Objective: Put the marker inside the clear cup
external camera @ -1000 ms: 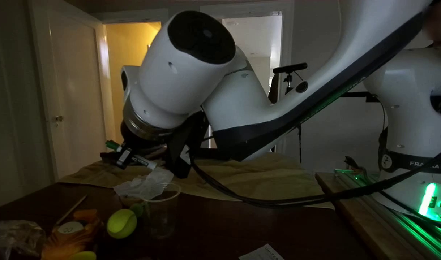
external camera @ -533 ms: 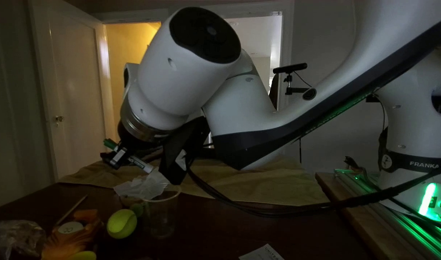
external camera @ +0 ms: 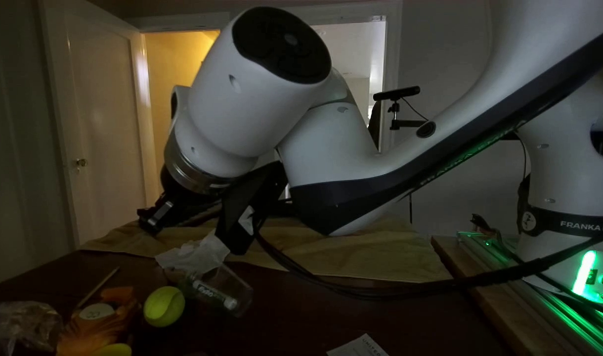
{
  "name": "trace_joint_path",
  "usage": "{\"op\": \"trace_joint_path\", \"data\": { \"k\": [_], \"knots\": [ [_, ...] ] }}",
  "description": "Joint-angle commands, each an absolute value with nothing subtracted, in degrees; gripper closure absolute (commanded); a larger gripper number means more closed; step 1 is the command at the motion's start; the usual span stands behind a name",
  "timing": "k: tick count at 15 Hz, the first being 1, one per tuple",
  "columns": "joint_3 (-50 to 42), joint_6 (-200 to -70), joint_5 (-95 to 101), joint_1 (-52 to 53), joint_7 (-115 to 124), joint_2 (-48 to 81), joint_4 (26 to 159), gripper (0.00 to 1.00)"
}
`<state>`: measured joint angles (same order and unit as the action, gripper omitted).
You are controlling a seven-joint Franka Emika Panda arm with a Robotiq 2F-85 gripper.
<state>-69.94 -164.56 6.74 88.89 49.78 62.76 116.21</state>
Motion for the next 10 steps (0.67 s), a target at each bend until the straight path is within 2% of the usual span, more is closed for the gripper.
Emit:
{"op": "trace_joint_path", "data": {
  "k": [1,3,7,10],
  "knots": [
    [-70.77,-164.51,4.12,90.11,49.72,63.81,116.8,0.05],
    [-70.63,-164.52,4.13,89.96,49.47,63.65,116.79,0.0],
    [-68.33,-167.63,5.21,87.55,46.06,61.76,116.12,0.0],
    [-66.69,-176.46,5.49,85.87,41.25,60.75,116.7,0.0]
  ]
}}
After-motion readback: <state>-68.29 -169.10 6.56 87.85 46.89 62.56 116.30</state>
